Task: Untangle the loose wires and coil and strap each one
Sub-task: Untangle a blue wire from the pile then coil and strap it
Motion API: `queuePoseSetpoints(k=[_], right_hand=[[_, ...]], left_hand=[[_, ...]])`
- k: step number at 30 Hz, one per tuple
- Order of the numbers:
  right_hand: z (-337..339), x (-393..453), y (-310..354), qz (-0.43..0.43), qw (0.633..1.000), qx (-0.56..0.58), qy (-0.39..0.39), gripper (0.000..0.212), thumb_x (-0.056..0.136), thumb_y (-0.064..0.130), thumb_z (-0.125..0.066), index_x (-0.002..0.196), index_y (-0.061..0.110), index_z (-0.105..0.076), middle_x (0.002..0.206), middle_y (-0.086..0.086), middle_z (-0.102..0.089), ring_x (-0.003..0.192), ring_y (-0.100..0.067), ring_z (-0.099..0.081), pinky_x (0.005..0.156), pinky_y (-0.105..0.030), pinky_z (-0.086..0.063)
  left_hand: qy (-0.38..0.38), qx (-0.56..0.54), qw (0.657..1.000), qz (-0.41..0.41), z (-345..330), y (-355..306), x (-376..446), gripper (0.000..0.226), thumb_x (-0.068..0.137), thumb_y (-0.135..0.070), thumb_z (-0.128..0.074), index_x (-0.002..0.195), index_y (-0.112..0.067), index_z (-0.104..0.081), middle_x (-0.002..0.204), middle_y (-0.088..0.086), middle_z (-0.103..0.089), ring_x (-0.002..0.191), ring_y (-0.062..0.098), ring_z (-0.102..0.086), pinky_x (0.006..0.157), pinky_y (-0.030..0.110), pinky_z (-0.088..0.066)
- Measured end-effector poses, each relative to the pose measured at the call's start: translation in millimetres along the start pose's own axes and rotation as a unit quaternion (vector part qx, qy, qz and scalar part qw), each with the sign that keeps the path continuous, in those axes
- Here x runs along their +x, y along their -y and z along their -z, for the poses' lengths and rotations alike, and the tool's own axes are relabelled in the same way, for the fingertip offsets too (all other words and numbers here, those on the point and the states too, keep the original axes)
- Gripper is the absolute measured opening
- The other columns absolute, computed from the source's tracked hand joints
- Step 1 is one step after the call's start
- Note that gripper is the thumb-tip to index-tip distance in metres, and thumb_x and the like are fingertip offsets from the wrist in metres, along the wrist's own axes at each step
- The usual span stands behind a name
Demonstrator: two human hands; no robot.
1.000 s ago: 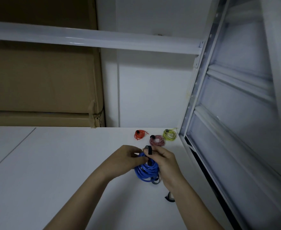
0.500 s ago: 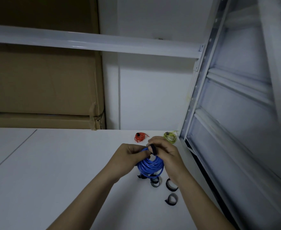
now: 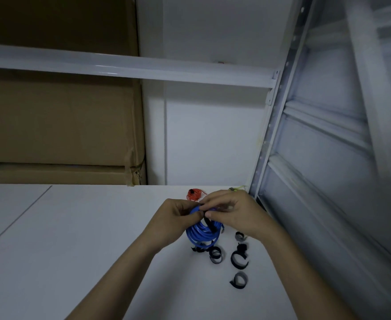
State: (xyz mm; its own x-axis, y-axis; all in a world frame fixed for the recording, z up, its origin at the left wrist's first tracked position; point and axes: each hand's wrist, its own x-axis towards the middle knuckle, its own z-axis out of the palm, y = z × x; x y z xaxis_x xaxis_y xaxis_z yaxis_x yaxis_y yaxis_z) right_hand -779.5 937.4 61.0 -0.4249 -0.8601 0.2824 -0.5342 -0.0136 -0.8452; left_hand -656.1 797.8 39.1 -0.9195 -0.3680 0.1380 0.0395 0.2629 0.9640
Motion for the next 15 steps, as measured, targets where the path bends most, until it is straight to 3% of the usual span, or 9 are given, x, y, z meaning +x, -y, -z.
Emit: queuePoseSetpoints(k=[4, 7, 9, 13, 15], right_hand=[[1, 4, 5, 0.013, 0.995, -0.099, 0.02, 0.023, 0.082, 0.007, -0.071, 0.095, 0.027, -0.071, 0.099, 0.016, -0.066, 0.098, 0.0, -0.061, 0.089, -0.026, -0.052], [0, 6, 3, -0.001, 0.993, -0.115, 0.028, 0.033, 0.083, 0.011, -0.071, 0.107, 0.033, -0.064, 0.103, 0.018, -0.065, 0.101, 0.001, -0.06, 0.092, -0.027, -0.053], [-2, 8, -1, -0.007, 0.992, -0.122, 0.03, 0.041, 0.083, 0.011, -0.071, 0.117, 0.032, -0.062, 0.106, 0.017, -0.064, 0.101, 0.001, -0.06, 0.091, -0.028, -0.053], [-7, 8, -4, -0.001, 0.981, -0.186, 0.055, 0.04, 0.083, 0.019, -0.069, 0.121, 0.028, -0.063, 0.106, 0.013, -0.066, 0.096, 0.0, -0.061, 0.087, -0.032, -0.054], [-11, 8, -1, 0.013, 0.974, -0.218, 0.064, 0.033, 0.083, 0.023, -0.067, 0.115, 0.029, -0.066, 0.091, 0.016, -0.066, 0.082, -0.003, -0.063, 0.078, -0.035, -0.056]], left_hand=[[0.008, 0.063, 0.998, -0.025, 6, -1, 0, 0.018, 0.093, -0.015, -0.062, 0.1, -0.026, -0.074, 0.085, -0.001, -0.075, 0.08, 0.01, -0.069, 0.077, 0.028, -0.053], [0.029, 0.086, 0.996, -0.02, 13, -2, 2, 0.016, 0.092, -0.017, -0.062, 0.103, -0.015, -0.074, 0.09, 0.012, -0.073, 0.086, 0.031, -0.068, 0.084, 0.045, -0.053], [0.046, 0.097, 0.994, -0.018, 17, -3, 2, 0.016, 0.092, -0.018, -0.062, 0.102, -0.015, -0.074, 0.092, 0.014, -0.072, 0.084, 0.029, -0.067, 0.085, 0.05, -0.05], [0.067, 0.101, 0.993, -0.006, 20, -5, 1, 0.016, 0.09, -0.019, -0.065, 0.103, -0.022, -0.074, 0.093, 0.001, -0.075, 0.093, 0.019, -0.07, 0.089, 0.04, -0.053], [0.068, 0.109, 0.992, -0.003, 21, -5, 1, 0.015, 0.089, -0.018, -0.067, 0.099, -0.026, -0.075, 0.09, -0.007, -0.075, 0.089, 0.009, -0.07, 0.086, 0.032, -0.056]])
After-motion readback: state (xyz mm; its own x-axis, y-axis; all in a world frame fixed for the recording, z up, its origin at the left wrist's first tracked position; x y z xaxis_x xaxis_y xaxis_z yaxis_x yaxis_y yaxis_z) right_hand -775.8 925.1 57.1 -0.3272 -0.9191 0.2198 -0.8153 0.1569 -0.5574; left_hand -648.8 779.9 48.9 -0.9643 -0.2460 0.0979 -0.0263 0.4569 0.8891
